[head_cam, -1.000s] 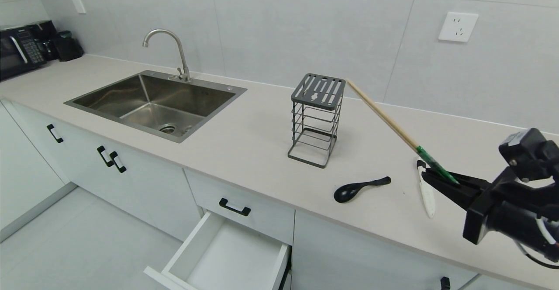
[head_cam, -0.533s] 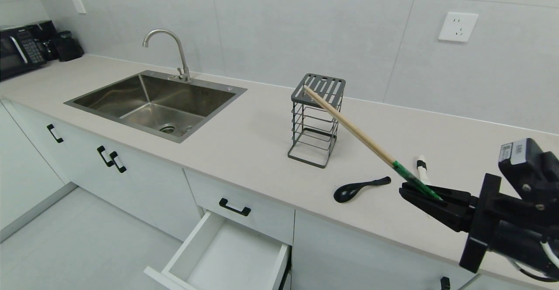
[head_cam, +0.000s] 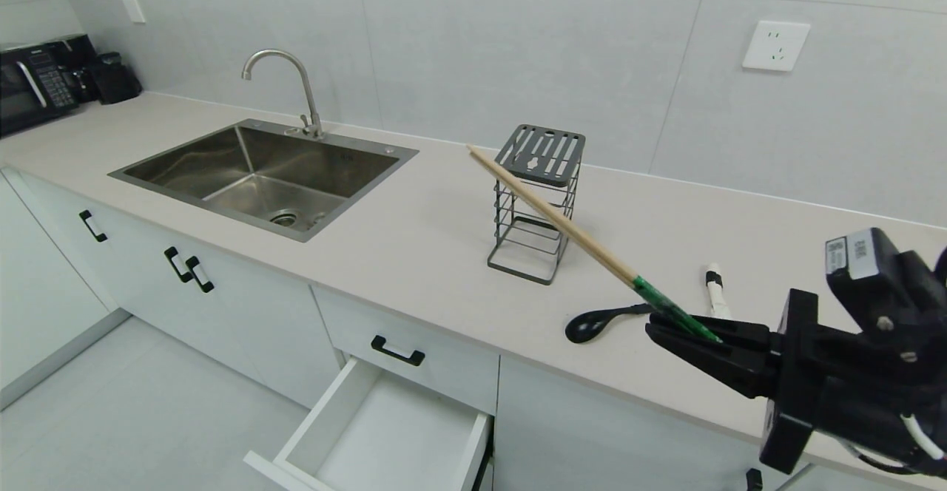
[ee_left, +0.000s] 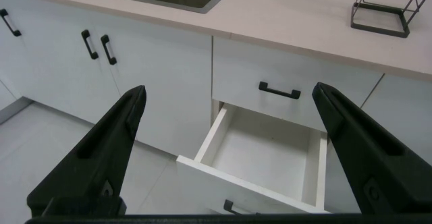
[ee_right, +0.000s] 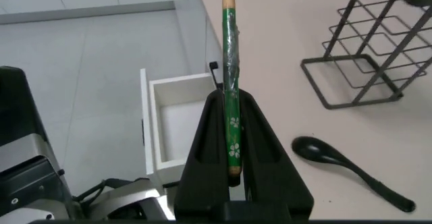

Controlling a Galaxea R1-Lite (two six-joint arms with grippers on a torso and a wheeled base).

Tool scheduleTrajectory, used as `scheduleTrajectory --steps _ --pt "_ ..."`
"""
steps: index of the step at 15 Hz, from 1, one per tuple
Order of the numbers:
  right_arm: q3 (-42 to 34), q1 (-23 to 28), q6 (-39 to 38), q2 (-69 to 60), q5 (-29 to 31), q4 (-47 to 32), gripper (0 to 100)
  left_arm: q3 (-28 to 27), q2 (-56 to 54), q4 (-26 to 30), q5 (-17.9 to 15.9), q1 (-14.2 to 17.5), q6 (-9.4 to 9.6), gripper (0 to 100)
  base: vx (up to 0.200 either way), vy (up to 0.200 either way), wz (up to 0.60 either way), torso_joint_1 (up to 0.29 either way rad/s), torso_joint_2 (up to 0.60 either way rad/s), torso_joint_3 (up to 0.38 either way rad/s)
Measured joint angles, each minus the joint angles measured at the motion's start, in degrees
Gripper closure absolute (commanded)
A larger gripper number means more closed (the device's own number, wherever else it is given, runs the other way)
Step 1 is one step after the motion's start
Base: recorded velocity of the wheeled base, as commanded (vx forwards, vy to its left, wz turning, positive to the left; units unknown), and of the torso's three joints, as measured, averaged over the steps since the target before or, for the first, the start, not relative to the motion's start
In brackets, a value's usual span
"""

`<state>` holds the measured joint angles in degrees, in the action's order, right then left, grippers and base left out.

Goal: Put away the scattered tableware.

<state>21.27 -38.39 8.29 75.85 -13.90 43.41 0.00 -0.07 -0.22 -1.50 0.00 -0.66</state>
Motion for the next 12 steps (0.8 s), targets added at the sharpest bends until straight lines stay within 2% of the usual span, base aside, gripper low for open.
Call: scheduleTrajectory --steps 3,5,8,10,12 --pt "0.8 -2.2 -1.8 3.7 -0.1 -0.1 100 0.0 0.0 0.0 0.0 0.0 -0.02 0 0.0 0.0 0.0 0.0 0.0 0.0" --pt "1.5 -6.4 -5.5 5.7 1.2 -0.1 100 0.0 0.0 0.0 0.0 0.0 -0.02 0 0.0 0.0 0.0 0.0 0.0 0.0" --pt "3.9 -13.8 -12.5 9.2 11.3 -0.3 100 0.0 0.0 0.0 0.0 0.0 -0.02 0 0.0 0.0 0.0 0.0 0.0 0.0" --pt "4.5 -16.2 -12.8 12.0 12.8 -0.2 100 0.0 0.0 0.0 0.0 0.0 -0.02 0 0.0 0.0 0.0 0.0 0.0 0.0" --pt "5.6 -18.6 -12.6 14.9 17.8 -0.3 100 0.0 0.0 0.0 0.0 0.0 -0.02 0 0.0 0.0 0.0 0.0 0.0 0.0"
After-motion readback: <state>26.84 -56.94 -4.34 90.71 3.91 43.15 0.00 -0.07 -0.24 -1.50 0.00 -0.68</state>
